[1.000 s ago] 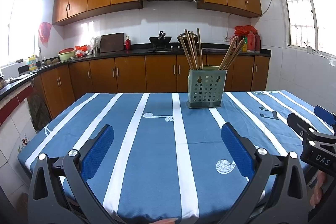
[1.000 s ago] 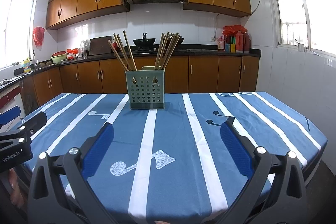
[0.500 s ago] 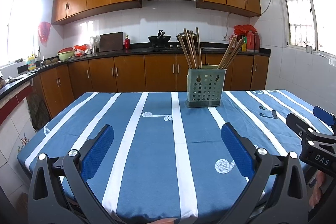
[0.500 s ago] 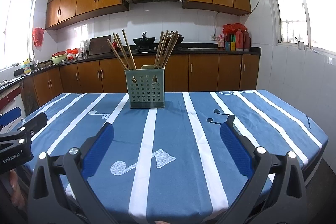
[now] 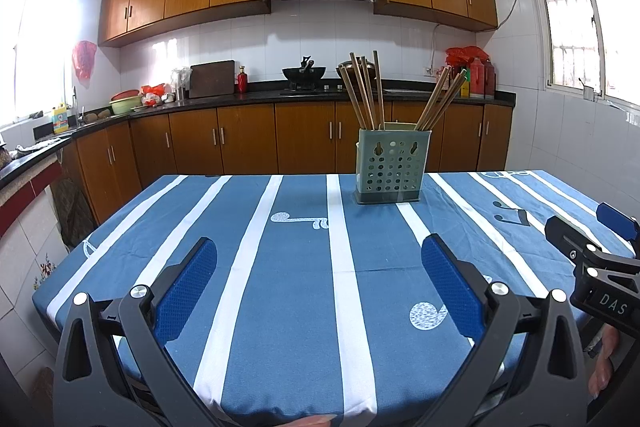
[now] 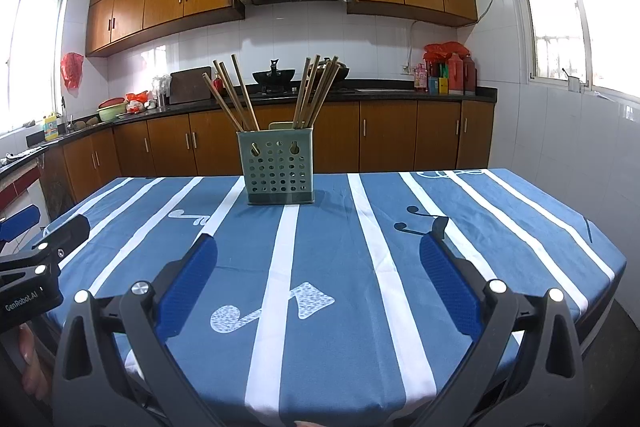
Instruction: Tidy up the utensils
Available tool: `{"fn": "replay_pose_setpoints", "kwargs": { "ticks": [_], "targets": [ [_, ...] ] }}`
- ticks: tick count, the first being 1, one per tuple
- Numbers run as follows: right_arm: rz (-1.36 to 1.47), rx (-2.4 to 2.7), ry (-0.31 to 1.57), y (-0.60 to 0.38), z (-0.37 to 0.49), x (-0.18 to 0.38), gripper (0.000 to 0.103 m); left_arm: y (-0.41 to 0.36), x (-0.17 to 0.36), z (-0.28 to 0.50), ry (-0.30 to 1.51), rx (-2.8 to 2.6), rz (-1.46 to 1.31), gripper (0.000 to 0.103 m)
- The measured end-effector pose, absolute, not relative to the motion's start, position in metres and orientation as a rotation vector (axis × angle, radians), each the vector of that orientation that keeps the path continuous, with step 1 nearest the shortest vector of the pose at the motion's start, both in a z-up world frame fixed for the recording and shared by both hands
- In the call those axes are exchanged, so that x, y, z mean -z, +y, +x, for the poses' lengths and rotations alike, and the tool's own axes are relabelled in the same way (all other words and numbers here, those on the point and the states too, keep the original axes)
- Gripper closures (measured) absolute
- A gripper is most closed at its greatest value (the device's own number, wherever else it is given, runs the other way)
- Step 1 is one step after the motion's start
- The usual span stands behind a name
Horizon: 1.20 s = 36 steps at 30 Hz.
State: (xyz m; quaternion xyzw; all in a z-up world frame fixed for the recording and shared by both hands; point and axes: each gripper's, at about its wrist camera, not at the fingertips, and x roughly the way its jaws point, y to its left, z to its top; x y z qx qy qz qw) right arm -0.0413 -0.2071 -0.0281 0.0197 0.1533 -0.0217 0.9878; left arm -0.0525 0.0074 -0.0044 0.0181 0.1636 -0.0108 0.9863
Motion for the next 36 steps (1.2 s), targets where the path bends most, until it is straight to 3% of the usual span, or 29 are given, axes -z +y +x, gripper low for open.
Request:
{"fn": "replay_pose_setpoints", "kwargs": {
  "ticks": [36],
  "targets": [
    [0.043,0.046,0.311,-0.2070,-0.0414,0.0273,0.004,0.0056,0.0028,-0.0528,0.331,0.021,0.036,0.002]
  ]
}}
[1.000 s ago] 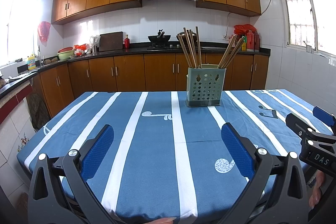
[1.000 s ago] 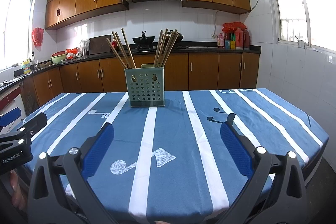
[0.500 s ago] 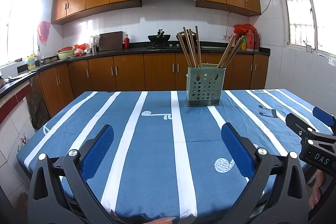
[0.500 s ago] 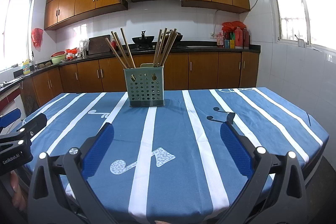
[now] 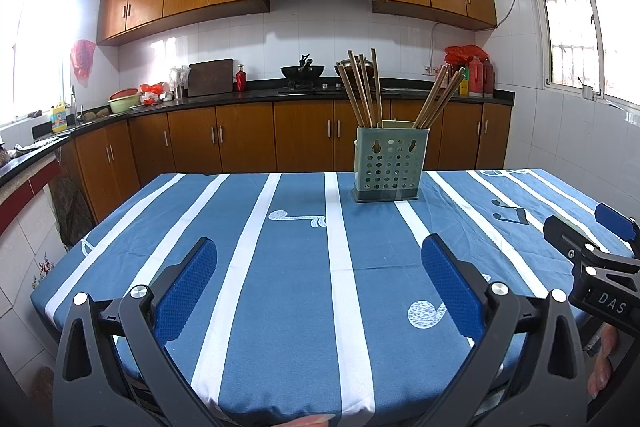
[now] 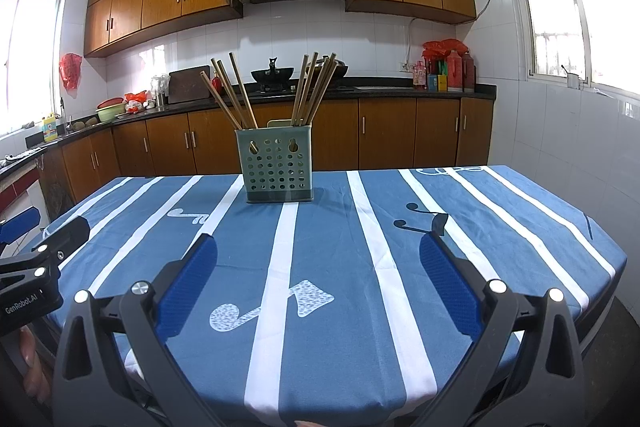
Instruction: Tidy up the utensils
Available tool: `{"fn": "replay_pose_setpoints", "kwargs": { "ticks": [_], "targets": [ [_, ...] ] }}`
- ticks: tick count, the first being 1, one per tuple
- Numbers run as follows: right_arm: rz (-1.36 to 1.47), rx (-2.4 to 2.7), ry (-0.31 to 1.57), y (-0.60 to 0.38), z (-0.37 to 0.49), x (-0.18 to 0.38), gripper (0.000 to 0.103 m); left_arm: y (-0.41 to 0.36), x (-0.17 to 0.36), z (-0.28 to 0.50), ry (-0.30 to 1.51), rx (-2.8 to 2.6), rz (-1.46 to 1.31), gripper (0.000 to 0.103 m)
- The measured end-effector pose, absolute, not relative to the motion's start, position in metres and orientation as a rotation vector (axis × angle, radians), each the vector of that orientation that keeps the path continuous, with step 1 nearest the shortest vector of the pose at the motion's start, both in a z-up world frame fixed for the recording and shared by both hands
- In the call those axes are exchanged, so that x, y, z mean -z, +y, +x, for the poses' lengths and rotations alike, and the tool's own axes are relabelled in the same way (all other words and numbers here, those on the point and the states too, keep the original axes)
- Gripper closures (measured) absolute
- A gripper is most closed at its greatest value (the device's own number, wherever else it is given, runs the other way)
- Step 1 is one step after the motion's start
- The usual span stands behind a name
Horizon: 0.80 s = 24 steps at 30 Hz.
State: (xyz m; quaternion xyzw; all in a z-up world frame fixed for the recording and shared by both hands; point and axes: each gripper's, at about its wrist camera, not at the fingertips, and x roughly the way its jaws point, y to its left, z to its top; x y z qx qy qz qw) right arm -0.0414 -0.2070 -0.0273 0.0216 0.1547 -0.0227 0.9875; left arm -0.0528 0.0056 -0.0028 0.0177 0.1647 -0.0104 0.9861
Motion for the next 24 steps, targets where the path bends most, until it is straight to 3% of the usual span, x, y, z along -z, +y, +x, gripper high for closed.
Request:
{"fn": "replay_pose_setpoints", "kwargs": {
  "ticks": [24],
  "targets": [
    [0.046,0.046,0.313,-0.2057,-0.0418,0.0280,0.004,0.0028,0.0071,-0.0530,0.336,0.018,0.028,0.002]
  ]
}}
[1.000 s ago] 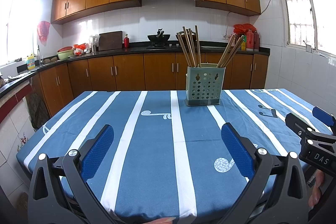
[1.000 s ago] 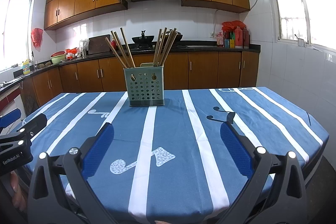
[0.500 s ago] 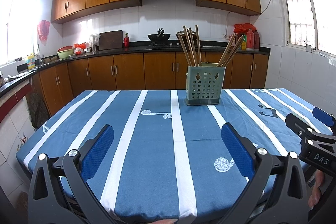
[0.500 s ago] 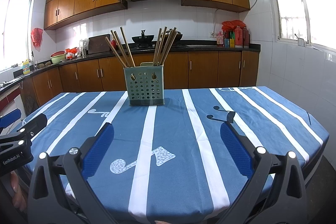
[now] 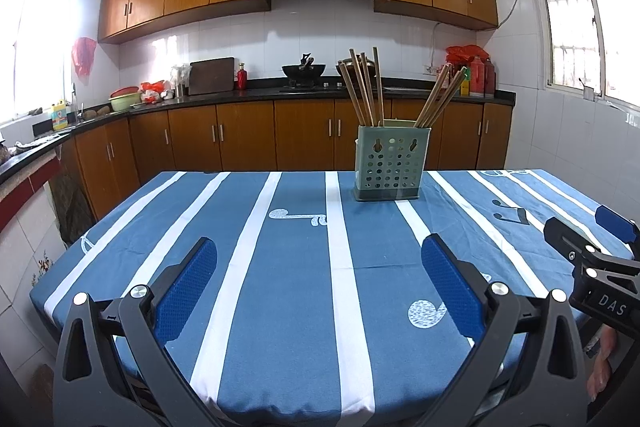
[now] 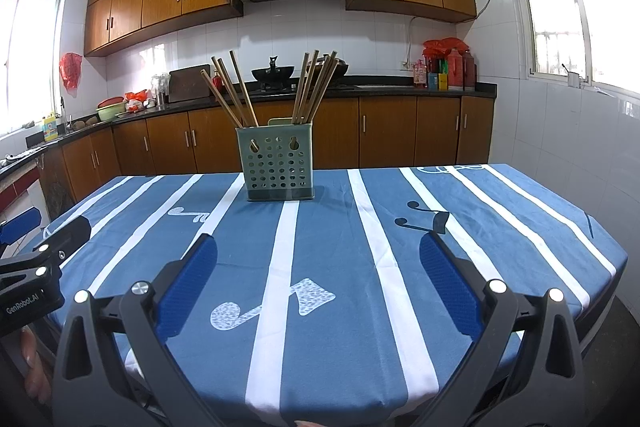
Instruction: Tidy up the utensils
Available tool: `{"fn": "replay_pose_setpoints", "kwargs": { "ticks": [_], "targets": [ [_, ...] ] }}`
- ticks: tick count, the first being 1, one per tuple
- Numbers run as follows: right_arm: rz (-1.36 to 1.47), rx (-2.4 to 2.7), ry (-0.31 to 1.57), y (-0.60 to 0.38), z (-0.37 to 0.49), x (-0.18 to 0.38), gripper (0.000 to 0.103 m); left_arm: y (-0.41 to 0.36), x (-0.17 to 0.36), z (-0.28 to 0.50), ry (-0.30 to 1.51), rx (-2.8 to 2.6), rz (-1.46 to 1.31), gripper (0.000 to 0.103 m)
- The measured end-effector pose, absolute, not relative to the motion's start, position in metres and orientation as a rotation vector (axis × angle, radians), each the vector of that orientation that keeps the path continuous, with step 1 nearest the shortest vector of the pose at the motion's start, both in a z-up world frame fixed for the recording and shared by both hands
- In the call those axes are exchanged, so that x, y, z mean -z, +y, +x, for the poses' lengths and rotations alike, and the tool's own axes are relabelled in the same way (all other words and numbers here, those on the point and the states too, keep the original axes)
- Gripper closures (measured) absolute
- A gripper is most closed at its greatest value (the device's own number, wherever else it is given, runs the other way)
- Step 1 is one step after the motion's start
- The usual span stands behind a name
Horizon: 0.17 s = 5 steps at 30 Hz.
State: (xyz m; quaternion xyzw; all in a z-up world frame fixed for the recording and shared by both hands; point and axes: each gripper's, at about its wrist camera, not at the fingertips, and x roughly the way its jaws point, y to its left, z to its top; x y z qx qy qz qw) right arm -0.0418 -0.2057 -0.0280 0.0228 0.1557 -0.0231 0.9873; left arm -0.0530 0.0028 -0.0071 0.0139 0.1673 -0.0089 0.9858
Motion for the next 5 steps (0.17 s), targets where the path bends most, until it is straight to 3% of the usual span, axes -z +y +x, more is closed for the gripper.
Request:
{"fn": "replay_pose_setpoints", "kwargs": {
  "ticks": [5],
  "targets": [
    [0.046,0.046,0.313,-0.2062,-0.0415,0.0275,0.004,0.0028,0.0098,-0.0547,0.342,0.020,0.021,0.002]
  ]
}}
